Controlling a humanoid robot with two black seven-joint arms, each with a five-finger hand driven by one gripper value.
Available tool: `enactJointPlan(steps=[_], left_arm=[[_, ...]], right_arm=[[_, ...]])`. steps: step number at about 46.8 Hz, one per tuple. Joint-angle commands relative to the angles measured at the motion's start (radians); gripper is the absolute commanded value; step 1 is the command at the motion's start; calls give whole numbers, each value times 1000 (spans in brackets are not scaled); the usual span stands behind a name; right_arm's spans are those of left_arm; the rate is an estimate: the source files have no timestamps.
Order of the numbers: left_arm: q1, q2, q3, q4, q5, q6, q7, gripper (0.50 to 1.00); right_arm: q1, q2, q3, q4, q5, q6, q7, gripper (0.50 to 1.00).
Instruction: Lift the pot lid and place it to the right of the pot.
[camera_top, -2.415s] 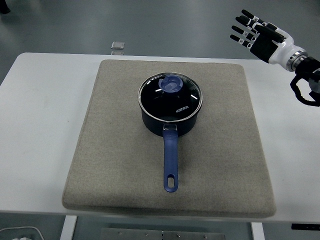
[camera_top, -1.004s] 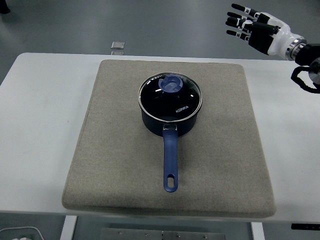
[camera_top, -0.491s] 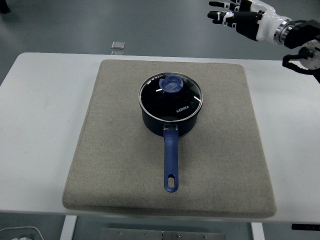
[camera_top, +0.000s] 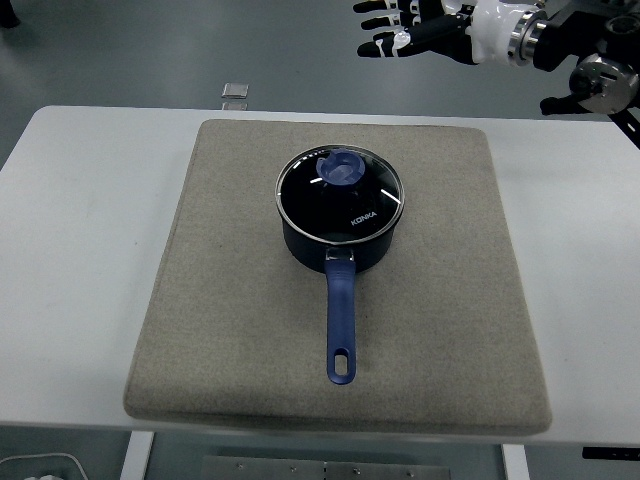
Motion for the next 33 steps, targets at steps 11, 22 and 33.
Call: enactJointPlan(steps=[11,22,33], left_arm=[[0,0,0,0,0,0,2,1000],[0,0,0,0,0,0,2,1000],[0,0,0,0,0,0,0,1000]], right_arm=[[116,-1,-176,73,-87,6,2,921],[184,11,-288,100,-221,42,2,921],[210,25,-354,146,-373,72,2,921]])
